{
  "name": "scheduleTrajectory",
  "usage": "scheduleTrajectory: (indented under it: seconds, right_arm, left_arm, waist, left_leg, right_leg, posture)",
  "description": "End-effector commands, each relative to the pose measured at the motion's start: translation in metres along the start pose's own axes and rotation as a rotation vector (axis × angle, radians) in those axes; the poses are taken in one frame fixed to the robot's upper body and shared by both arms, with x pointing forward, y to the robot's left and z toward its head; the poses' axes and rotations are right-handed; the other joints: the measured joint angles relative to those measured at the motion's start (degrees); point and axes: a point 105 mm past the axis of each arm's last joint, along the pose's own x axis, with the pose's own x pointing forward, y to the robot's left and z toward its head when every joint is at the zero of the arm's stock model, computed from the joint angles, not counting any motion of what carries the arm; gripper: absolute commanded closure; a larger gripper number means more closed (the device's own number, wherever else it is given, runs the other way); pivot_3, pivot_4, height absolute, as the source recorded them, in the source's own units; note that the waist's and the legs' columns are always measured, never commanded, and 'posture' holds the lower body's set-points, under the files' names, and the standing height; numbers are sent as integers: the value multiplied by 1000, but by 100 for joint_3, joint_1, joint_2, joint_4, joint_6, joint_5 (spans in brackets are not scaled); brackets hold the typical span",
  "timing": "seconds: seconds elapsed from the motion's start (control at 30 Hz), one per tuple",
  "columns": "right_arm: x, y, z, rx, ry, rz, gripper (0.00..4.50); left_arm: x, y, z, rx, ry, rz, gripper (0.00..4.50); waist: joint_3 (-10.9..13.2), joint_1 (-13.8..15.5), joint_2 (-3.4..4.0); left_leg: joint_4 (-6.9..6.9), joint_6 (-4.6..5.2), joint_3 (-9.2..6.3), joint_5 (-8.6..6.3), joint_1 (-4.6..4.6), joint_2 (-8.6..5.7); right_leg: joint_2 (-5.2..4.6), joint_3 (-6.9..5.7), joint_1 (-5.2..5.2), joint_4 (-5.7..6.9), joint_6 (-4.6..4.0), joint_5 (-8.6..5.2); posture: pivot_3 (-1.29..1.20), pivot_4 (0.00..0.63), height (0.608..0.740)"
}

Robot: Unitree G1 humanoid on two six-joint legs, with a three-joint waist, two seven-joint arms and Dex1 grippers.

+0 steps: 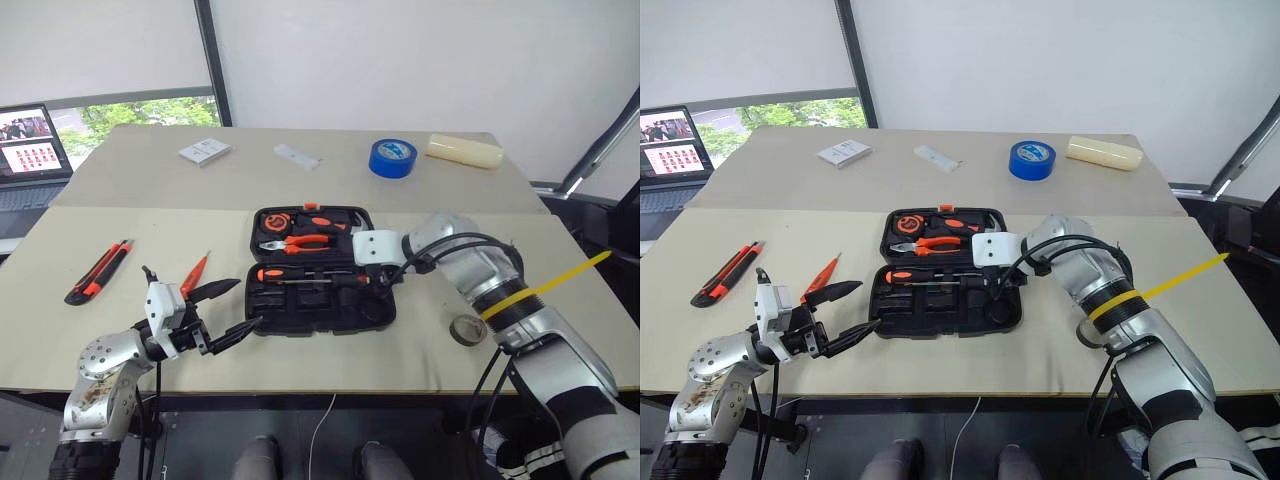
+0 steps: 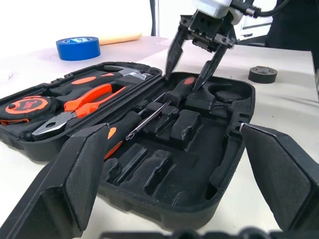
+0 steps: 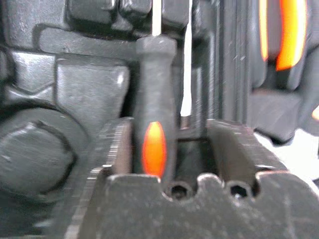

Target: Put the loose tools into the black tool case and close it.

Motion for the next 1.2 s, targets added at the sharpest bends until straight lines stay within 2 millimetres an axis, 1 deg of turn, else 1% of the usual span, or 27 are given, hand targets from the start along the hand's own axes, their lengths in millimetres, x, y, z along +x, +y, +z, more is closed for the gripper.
scheduleTrajectory:
  seconds: [0.03,0.07,0.1,0.13,0.17,0.2,0.23,0.3,0.33,0.37,0.4,0.57,0.63,0.7,0.77,0.83,0.9,1.03,1.13,1.2]
  right_arm:
    - [-35,-23,21,-15,-165,-13,932]
    - [-34,-26,27,46,-229,-20,1157]
    - [-32,-28,29,105,-276,-28,1473]
    - [-26,-29,31,170,-324,-36,1709]
    - [-20,-29,30,216,-355,-49,2077]
    - [-12,-27,27,249,-368,-60,2454]
    - [-5,-24,23,269,-372,-68,2673]
    - [9,-18,16,304,-378,-93,3463]
    - [15,-15,13,317,-376,-95,3847]
    - [20,-11,10,318,-371,-93,4031]
    - [24,-7,8,316,-364,-93,4441]
    - [41,3,1,375,-362,-90,4479]
    - [45,7,-4,378,-336,-89,4479]
    - [50,16,-10,337,-295,-69,4479]
    - [55,20,-7,306,-301,-63,4479]
    - [57,17,1,305,-338,-92,4479]
    - [58,14,4,278,-345,-117,4479]
    - [51,5,13,241,-396,-175,4479]
    - [31,-9,23,224,-497,-261,4479]
    - [15,-13,30,237,-587,-287,4479]
  left_arm:
    - [-4,7,5,45,8,10,0]
    - [-4,8,4,45,9,11,0]
    - [-4,9,3,44,10,13,0]
    - [-3,10,3,43,11,16,0]
    - [-2,11,2,42,11,18,0]
    - [-2,11,2,40,12,18,0]
    - [-1,11,2,38,14,18,0]
    - [-1,9,0,33,20,13,0]
    - [-2,9,0,31,24,12,0]
    - [-2,9,0,30,26,11,0]
    - [-3,9,0,30,30,12,0]
    - [-6,12,1,36,44,20,0]
    - [-6,13,1,38,47,23,0]
    - [-6,14,1,42,50,28,0]
    - [-8,16,1,46,57,39,0]
    - [-10,18,-1,46,62,50,0]
    - [-11,18,-2,47,66,56,0]
    - [-10,19,-2,44,68,60,0]
    - [-16,21,2,17,47,94,0]
    - [-23,27,5,-4,31,151,0]
  waist:
    - [2,-1,2]
    - [3,-4,4]
    - [3,-8,4]
    - [2,-12,4]
    - [2,-17,3]
    - [1,-22,2]
    - [1,-21,2]
    - [1,-13,3]
    - [2,0,3]
    - [2,12,3]
    - [2,16,3]
    - [2,-10,4]
    - [3,-13,4]
    - [2,-16,4]
    - [2,-7,4]
    - [1,-13,4]
    - [1,-29,4]
    - [1,-71,3]
    - [2,-69,4]
    - [2,-66,3]
  left_leg:
    - [-1,0,-1,0,0,0]
    - [-1,0,-1,0,0,0]
    - [-1,0,0,1,0,0]
    - [-1,0,-1,1,1,1]
    - [-1,0,-1,1,2,2]
    - [-1,0,-2,1,5,6]
    - [-1,0,-2,1,7,10]
    - [-2,-4,-2,3,5,11]
    - [-2,-5,-1,4,5,11]
    - [-2,-6,-1,4,2,10]
    - [-1,-8,-1,6,-2,9]
    - [-1,-12,-2,8,1,9]
    - [1,-13,-2,10,6,9]
    - [1,-15,-2,15,10,10]
    - [0,-17,-2,17,16,10]
    - [1,-17,-3,18,17,10]
    - [0,-18,-2,18,24,10]
    - [-5,-18,-2,19,33,16]
    - [-6,-22,-1,21,34,23]
    - [-9,-24,-1,22,32,24]
  right_leg:
    - [1,0,0,0,0,0]
    - [1,0,-1,1,0,0]
    - [1,0,-1,1,0,0]
    - [2,0,1,1,0,0]
    - [4,0,2,3,-1,0]
    - [8,0,5,4,-3,1]
    - [11,0,7,4,-5,3]
    - [13,0,4,5,-7,4]
    - [12,0,4,4,-7,4]
    - [11,0,4,4,-6,4]
    - [10,0,1,4,-5,4]
    - [12,1,-3,15,-4,6]
    - [12,1,-4,31,-6,5]
    - [12,1,-6,40,-8,4]
    - [12,1,-3,43,-9,4]
    - [11,1,-1,43,-10,3]
    - [11,2,6,43,-10,3]
    - [18,4,4,48,-15,2]
    - [24,4,3,50,-20,2]
    - [24,5,0,50,-20,2]
  posture:
    - [0,150,740]
    - [0,150,740]
    - [0,150,740]
    - [0,150,740]
    - [0,150,740]
    - [0,150,740]
    - [0,150,740]
    - [0,150,740]
    - [0,150,740]
    - [0,150,740]
    - [0,150,740]
    - [0,150,740]
    - [0,150,740]
    - [0,150,740]
    - [0,150,740]
    - [0,150,740]
    - [0,150,740]
    - [0,150,740]
    - [0,150,740]
    - [0,150,740]
